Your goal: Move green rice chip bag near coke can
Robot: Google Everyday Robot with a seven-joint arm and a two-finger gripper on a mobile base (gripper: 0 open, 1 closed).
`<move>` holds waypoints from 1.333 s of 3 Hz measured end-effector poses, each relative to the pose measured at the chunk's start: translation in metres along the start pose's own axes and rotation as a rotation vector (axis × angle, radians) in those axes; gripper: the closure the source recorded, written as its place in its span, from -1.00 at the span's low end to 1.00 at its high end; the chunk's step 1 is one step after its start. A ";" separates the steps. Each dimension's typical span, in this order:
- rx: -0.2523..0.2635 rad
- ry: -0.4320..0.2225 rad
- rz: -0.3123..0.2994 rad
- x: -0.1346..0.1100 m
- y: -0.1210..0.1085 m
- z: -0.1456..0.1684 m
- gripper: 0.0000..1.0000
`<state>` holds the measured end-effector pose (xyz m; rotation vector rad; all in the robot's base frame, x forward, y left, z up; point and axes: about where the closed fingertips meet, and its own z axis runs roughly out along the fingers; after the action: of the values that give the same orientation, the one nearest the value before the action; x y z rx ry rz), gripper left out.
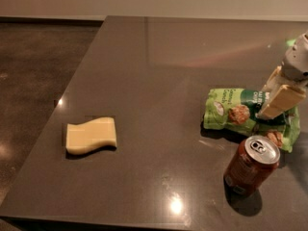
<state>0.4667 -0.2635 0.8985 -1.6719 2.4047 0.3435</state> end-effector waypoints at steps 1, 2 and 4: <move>-0.016 -0.006 -0.006 0.004 0.010 -0.002 0.19; -0.032 -0.012 -0.001 0.008 0.018 -0.001 -0.28; -0.020 -0.029 -0.001 0.005 0.018 0.004 -1.00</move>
Offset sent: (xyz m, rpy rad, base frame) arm -0.0590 -0.0055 -0.0011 0.0254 0.1453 0.0390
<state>0.4483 -0.2605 0.8949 -1.6653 2.3875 0.3903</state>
